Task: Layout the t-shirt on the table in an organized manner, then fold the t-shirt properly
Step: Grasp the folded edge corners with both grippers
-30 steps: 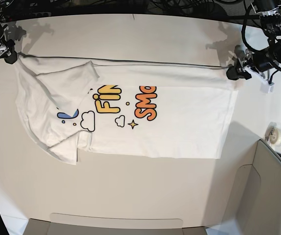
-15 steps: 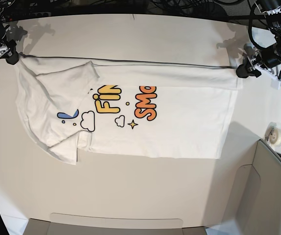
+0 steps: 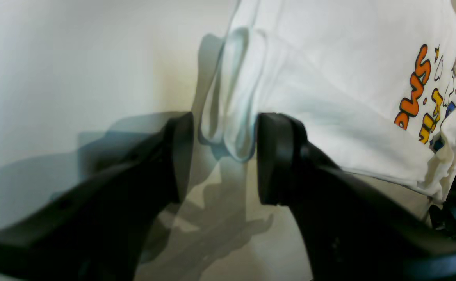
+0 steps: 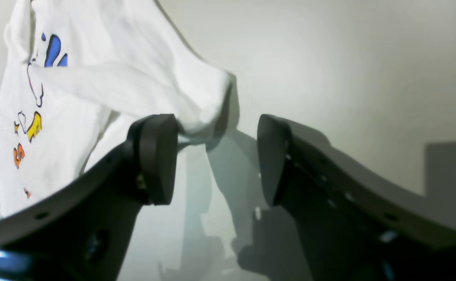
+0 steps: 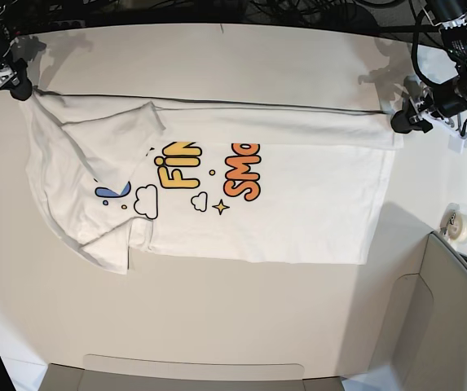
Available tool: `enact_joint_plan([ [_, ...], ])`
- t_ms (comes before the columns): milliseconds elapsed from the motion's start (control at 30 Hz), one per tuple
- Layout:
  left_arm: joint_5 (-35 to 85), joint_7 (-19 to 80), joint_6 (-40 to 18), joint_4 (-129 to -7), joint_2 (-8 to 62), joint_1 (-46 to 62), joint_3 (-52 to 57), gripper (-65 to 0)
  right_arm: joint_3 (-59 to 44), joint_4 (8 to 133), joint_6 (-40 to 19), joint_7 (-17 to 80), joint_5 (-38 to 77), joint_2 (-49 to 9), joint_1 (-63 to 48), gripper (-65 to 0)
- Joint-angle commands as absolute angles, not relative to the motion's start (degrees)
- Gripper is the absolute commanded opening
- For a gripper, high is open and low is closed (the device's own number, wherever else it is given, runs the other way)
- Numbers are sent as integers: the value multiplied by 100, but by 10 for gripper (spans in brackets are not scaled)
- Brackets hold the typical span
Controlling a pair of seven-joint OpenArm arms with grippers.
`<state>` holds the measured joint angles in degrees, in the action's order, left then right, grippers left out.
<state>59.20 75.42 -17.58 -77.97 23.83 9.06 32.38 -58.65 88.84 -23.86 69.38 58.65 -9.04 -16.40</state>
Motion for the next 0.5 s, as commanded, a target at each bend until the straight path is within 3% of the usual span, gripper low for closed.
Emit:
enact_joint_plan([
  [0, 5815, 7653, -1727, -7829, 2475, 910, 3248, -382, -5886, 8857, -2484, 6923, 5965, -901, -1604, -321],
  [467, 5815, 7653, -1727, -7829, 2475, 910, 3240, -382, -5807, 8277, -2466, 6923, 5956, -620, -1033, -322],
])
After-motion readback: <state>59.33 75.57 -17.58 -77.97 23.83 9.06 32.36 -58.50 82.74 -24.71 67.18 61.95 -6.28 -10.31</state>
